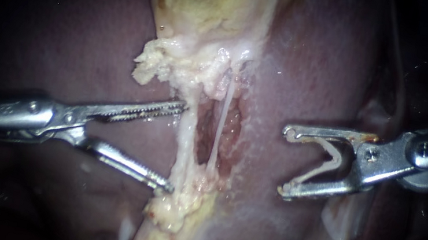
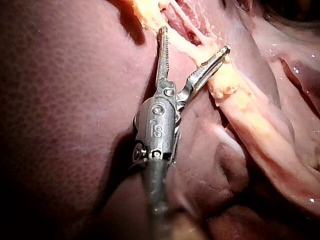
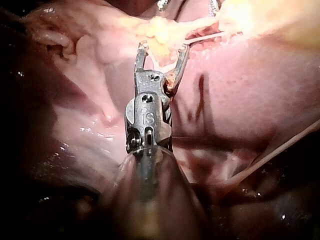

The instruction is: Grabbing gallbladder

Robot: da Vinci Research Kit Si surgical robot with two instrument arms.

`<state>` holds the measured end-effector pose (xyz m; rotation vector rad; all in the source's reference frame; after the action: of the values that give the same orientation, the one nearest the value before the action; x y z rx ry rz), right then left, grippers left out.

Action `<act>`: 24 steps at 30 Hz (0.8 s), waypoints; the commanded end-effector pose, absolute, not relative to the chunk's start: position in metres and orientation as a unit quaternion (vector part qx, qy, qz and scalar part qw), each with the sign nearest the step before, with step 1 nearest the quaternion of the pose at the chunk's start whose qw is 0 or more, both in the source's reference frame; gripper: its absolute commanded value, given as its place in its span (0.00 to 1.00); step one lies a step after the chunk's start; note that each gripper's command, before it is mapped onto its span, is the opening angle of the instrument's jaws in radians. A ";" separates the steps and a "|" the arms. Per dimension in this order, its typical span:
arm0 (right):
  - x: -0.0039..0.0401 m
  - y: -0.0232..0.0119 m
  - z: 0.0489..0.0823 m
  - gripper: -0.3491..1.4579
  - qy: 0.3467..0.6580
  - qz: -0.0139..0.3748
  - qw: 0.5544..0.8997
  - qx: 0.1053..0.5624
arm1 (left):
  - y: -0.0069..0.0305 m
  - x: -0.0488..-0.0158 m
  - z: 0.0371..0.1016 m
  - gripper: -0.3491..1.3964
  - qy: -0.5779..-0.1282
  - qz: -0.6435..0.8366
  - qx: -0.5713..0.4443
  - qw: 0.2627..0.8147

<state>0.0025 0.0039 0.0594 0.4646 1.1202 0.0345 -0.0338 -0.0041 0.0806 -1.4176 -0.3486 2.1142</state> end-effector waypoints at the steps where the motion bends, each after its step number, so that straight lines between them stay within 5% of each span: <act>1: 0.0025 0.0039 0.0594 0.47 0.526 0.016 0.822 0.218 | -0.0040 -0.0336 0.0803 0.75 -0.131 0.789 -0.529 0.282; 17: 0.0024 0.0038 0.0593 0.47 0.526 0.016 0.821 0.218 | 0.0010 -0.0250 0.0699 0.74 -0.095 0.793 -0.503 0.330; 24: 0.0024 0.0038 0.0593 0.47 0.526 0.016 0.821 0.219 | 0.0039 -0.0246 0.0681 0.65 -0.079 0.794 -0.487 0.354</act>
<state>0.0024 0.0038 0.0593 0.4652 1.1203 0.0335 -0.0250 0.0042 0.0680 -1.2562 -0.2003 2.0505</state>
